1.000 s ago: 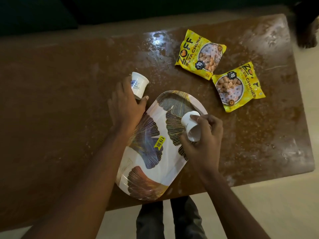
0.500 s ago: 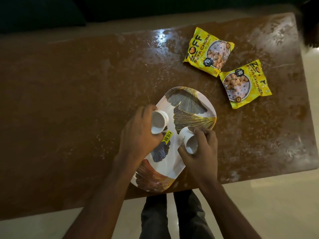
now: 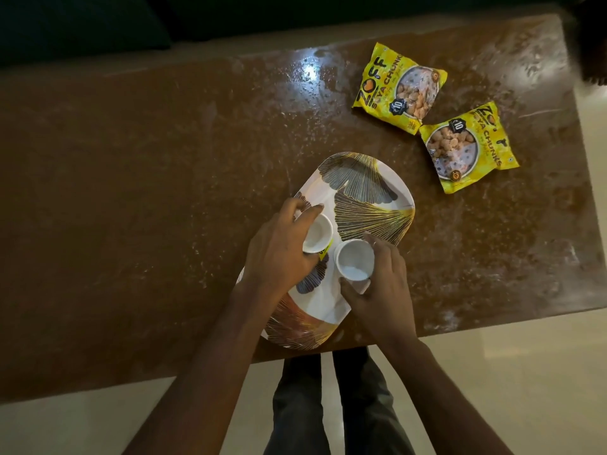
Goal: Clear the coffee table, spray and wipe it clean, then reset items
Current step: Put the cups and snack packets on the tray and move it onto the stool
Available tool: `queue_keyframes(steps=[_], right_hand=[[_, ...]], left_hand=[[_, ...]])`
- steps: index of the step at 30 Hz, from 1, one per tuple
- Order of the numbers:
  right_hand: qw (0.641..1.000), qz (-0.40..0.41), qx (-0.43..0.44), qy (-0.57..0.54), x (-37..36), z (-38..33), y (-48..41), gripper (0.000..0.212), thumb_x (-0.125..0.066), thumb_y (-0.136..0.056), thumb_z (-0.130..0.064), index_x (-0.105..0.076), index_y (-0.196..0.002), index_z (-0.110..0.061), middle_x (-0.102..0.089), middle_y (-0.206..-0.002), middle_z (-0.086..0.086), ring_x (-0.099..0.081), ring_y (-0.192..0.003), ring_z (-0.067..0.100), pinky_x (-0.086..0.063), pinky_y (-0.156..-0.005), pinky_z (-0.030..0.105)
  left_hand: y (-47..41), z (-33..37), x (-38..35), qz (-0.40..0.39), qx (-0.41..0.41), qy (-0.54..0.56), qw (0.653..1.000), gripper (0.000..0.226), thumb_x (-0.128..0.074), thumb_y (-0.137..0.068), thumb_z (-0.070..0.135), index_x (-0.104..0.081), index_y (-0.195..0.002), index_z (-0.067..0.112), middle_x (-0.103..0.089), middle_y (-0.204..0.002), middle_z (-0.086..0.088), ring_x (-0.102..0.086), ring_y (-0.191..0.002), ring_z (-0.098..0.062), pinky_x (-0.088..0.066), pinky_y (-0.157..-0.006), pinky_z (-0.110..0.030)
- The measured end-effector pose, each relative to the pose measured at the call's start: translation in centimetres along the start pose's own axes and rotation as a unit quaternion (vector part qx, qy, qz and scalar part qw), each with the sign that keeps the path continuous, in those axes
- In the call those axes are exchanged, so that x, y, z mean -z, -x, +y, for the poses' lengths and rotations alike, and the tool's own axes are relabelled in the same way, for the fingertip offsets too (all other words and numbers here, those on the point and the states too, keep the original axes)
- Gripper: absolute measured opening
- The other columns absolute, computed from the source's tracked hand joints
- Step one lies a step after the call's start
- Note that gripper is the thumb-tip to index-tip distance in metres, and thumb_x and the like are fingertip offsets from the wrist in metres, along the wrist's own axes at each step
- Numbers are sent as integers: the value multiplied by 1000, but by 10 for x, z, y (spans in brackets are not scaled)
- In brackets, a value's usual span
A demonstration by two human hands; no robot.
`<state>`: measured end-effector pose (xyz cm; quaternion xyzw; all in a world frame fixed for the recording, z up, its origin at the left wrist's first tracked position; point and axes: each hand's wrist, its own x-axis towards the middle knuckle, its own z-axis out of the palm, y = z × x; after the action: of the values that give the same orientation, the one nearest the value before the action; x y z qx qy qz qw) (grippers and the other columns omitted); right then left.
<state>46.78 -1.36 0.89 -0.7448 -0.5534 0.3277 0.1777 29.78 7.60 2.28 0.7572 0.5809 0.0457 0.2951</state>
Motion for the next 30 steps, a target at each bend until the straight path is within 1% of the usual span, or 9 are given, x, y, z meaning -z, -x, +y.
queue_keyframes(steps=[3, 7, 11, 15, 20, 22, 25, 27, 30], right_hand=[[999, 3, -33, -31, 4, 8, 2, 71, -83, -76, -20, -47, -137, -17, -53, -134, 2, -47, -121, 13, -44, -95, 29], [997, -18, -24, -65, 8, 11, -3, 66, -81, -78, -19, -49, -135, -20, -55, -131, -3, -45, -110, -2, -36, -82, 8], [997, -27, -16, -72, 8, 10, -7, 67, -81, -77, -16, -49, -136, -19, -53, -127, -10, -45, -111, -2, -35, -83, 8], [998, -26, -14, -63, 8, 11, -5, 67, -81, -78, -17, -48, -137, -19, -52, -128, -10, -44, -110, -2, -34, -83, 6], [997, -17, -29, -64, 12, 11, 0, 68, -79, -79, -14, -47, -139, -18, -53, -137, 0, -45, -116, 3, -40, -91, 19], [996, -29, -26, -76, 15, 12, 1, 72, -78, -78, -9, -45, -141, -17, -52, -137, -2, -44, -118, 3, -41, -94, 23], [993, -36, -14, -113, 23, 16, 3, 72, -77, -77, -8, -45, -141, -18, -49, -134, -11, -48, -119, 2, -43, -96, 18], [990, -15, -14, -142, 29, 21, 2, 67, -72, -77, -15, -48, -139, -17, -53, -134, -8, -51, -122, 6, -45, -100, 25], [988, 2, -27, -154, 42, 26, -13, 64, -60, -73, -19, -50, -136, -16, -55, -132, -2, -51, -124, 12, -47, -104, 41]], left_hand=[[3, -7, 2, 16, 4, -6, 1000, 85, -83, -69, 43, -44, -142, 25, -43, -143, 0, -54, -120, -18, -51, -90, -31], [6, -13, 0, 22, 25, 41, 999, 75, -85, -69, 37, -51, -135, 24, -44, -141, 3, -55, -119, -18, -53, -92, -34], [7, -16, -2, 27, 18, 60, 998, 73, -85, -69, 35, -53, -134, 24, -44, -140, 3, -53, -121, -18, -52, -94, -34], [9, -19, 0, 23, 25, 66, 997, 79, -87, -65, 40, -51, -135, 25, -46, -138, 5, -51, -121, -15, -52, -96, -36], [11, -19, 3, 22, 15, 64, 998, 81, -86, -63, 45, -51, -133, 24, -47, -135, 4, -49, -120, -12, -53, -95, -37], [12, -20, 6, 21, 9, 49, 999, 87, -83, -62, 56, -49, -135, 23, -47, -137, 4, -47, -121, -12, -49, -95, -31], [11, -16, 13, 44, 25, 28, 998, 97, -65, -63, 79, -44, -139, 23, -46, -142, 5, -44, -125, -12, -40, -92, -25], [6, -8, 15, 76, 29, 36, 996, 90, -56, -69, 81, -48, -136, 22, -49, -140, 6, -45, -123, -10, -41, -92, -26], [-14, 11, 16, 113, 17, 34, 993, 65, -52, -84, 68, -57, -127, 19, -56, -132, 5, -50, -116, -13, -40, -89, -24]])
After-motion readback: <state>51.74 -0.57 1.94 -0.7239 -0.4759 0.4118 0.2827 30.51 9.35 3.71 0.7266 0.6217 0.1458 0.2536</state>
